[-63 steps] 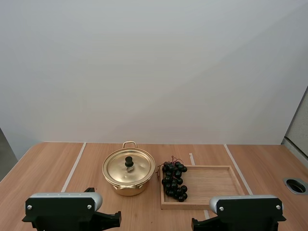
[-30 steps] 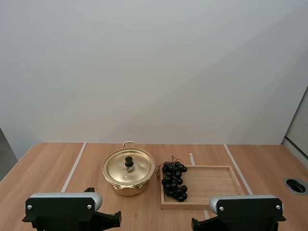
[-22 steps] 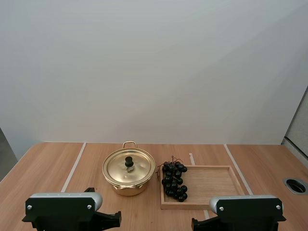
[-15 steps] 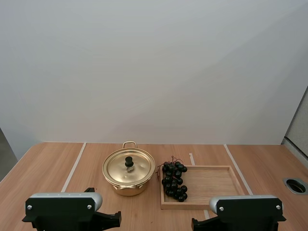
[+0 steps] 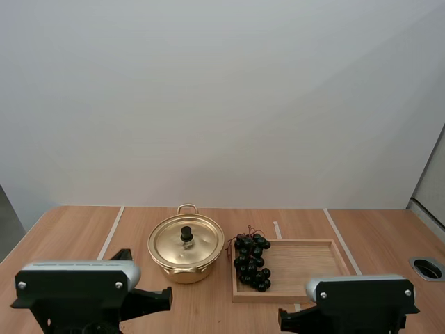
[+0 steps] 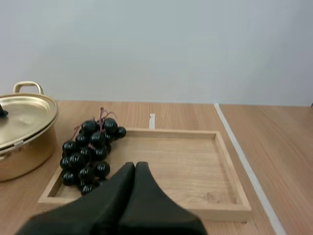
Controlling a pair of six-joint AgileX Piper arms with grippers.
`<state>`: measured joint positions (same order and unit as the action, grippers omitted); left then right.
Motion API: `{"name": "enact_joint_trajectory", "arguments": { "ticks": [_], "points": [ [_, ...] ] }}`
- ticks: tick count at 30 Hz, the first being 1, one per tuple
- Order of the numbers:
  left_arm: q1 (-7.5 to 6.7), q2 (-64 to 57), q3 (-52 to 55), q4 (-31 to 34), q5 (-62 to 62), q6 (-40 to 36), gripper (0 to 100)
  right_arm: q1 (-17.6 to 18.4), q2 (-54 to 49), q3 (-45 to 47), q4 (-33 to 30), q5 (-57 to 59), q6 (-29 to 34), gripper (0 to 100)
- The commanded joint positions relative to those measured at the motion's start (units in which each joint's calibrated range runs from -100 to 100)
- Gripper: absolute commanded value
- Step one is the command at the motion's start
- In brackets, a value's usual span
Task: Open the lid, put the grape in the pot, and close it
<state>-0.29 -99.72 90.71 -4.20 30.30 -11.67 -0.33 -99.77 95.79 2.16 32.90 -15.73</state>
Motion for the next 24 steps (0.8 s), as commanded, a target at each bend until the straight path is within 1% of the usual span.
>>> {"name": "enact_joint_trajectory", "arguments": {
  "ticks": [1, 7, 12, 19, 21, 22, 23, 24],
  "points": [
    [0.03, -0.3, -5.4, 0.3, 2.4, 1.4, 0, -0.2, -0.2, -6.4, 0.1, 2.1, -0.1, 0],
    [0.03, -0.3, -11.7, 0.3, 6.7, 6.3, 0, -0.2, -0.2, -14.9, 0.1, 2.5, -0.1, 0],
    [0.03, -0.3, -15.6, 0.3, 7.7, 11.4, 0, -0.2, -0.2, -18.5, 0.1, 2.8, -0.1, 0],
    [0.03, -0.3, -19.9, 0.3, 8.9, 11.2, 0, -0.2, -0.2, -18.9, 0.1, 4.1, -0.1, 0],
    [0.03, -0.3, -20.2, 0.3, 8.9, 9.0, 0, -0.2, -0.2, -18.9, 0.1, 4.3, -0.1, 0],
    [0.03, -0.3, -20.4, 0.3, 8.9, 6.6, 0, -0.2, -0.2, -18.9, 0.1, 4.3, -0.1, 2],
    [0.03, -0.3, -20.4, 0.3, 8.9, 5.1, 1, -0.2, -0.2, -18.9, 0.1, 4.3, -0.1, 13],
    [0.03, -0.3, -20.4, 0.3, 8.9, 3.4, 5, -0.2, -0.2, -18.9, 0.1, 4.3, -0.1, 24]
  ]
}}
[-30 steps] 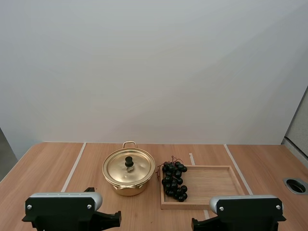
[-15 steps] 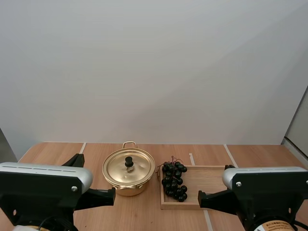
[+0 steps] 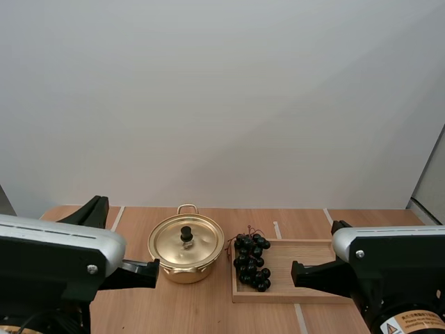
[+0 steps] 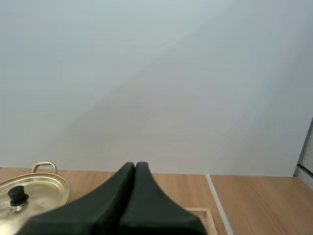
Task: Open the lid, put the grape in the pot, and close it
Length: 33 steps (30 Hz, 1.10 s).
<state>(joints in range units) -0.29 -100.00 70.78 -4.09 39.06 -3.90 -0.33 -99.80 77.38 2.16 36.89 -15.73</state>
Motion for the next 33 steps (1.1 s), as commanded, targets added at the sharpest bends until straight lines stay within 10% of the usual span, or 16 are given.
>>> {"name": "enact_joint_trajectory", "arguments": {
  "ticks": [1, 4, 10, 24, 33],
  "points": [
    [0.1, 0.0, -0.4, 0.1, 0.3, -5.0, 9, -0.2, -0.2, -0.4, 0.1, 0.3, -0.1, 43],
    [0.82, 0.0, -0.4, 0.1, 0.3, -5.5, 32, -0.2, -0.2, -0.4, 0.1, 1.7, -0.1, 99],
    [1.26, 0.0, -0.4, 0.1, 1.5, -6.5, 100, -0.2, -0.2, -0.4, 0.1, 2.8, -0.1, 100],
    [1.26, 3.1, -2.1, -3.8, 11.6, 16.6, 100, -0.2, -0.2, -0.4, 0.1, 10.8, -0.1, 100],
    [1.26, 26.8, -11.7, -6.1, 19.4, 20.4, 100, -0.2, -0.2, -0.4, 0.1, 12.7, -0.1, 100]
  ]
}}
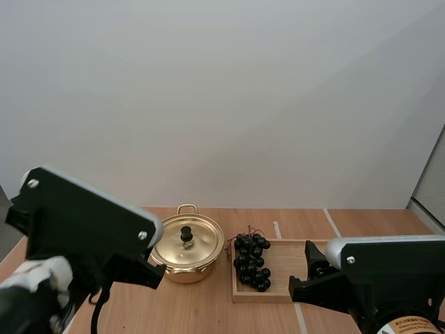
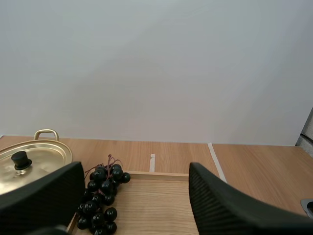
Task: Open the lid, put the grape in the pot, and close it
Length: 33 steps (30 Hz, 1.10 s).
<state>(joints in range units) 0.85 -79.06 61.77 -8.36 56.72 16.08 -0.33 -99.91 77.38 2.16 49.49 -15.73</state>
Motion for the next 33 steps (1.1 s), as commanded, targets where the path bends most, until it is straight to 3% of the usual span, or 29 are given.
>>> {"name": "enact_joint_trajectory", "arguments": {
  "ticks": [1, 11, 16, 25, 33],
  "points": [
    [0.11, 9.4, -4.2, -2.1, 2.2, 0.4, 100, -0.2, -0.1, -0.4, 0.1, 0.1, -0.1, 100],
    [0.11, 35.0, -18.3, -3.6, 2.2, 0.6, 100, -0.2, 4.1, -1.6, 0.5, 2.8, -0.2, 100],
    [0.11, 39.2, -21.4, -5.6, 0.5, 4.3, 100, -0.2, 11.8, -5.5, 0.7, 5.2, -1.6, 100],
    [0.02, 52.0, -24.6, -12.5, 6.7, 15.3, 100, -0.2, 33.1, -12.2, 8.5, 10.8, -10.7, 100],
    [-0.2, 62.6, -25.0, -14.3, 6.7, 20.7, 100, -0.2, 46.8, -18.1, 8.8, 11.9, -11.9, 100]
  ]
}}
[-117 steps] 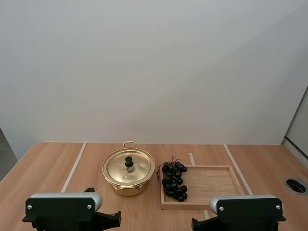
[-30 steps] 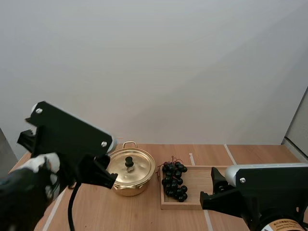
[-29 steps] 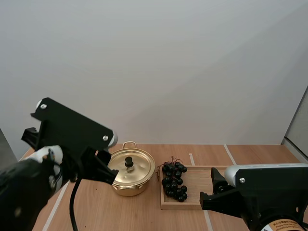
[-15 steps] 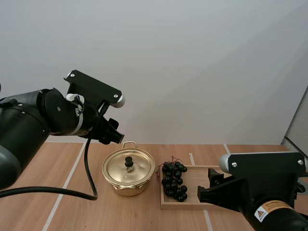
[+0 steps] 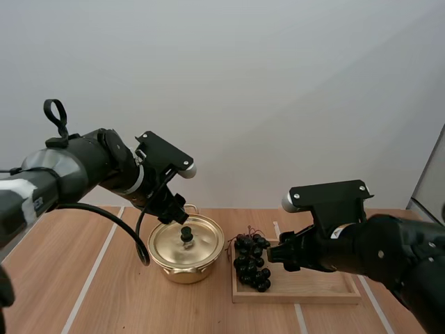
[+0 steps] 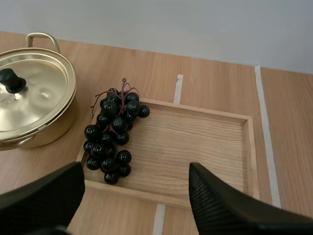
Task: Open the lid, put the grape in the pot, and close it
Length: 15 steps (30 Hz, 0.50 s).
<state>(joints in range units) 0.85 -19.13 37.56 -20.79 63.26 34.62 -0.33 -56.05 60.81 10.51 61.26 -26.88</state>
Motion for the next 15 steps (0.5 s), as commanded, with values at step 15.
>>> {"name": "enact_joint_trajectory", "arguments": {
  "ticks": [15],
  "points": [
    [-4.81, 14.0, -3.8, -1.2, 2.1, 1.3, 100, -0.2, 5.6, -1.8, 5.1, -1.1, -4.8, 100]
  ]
}}
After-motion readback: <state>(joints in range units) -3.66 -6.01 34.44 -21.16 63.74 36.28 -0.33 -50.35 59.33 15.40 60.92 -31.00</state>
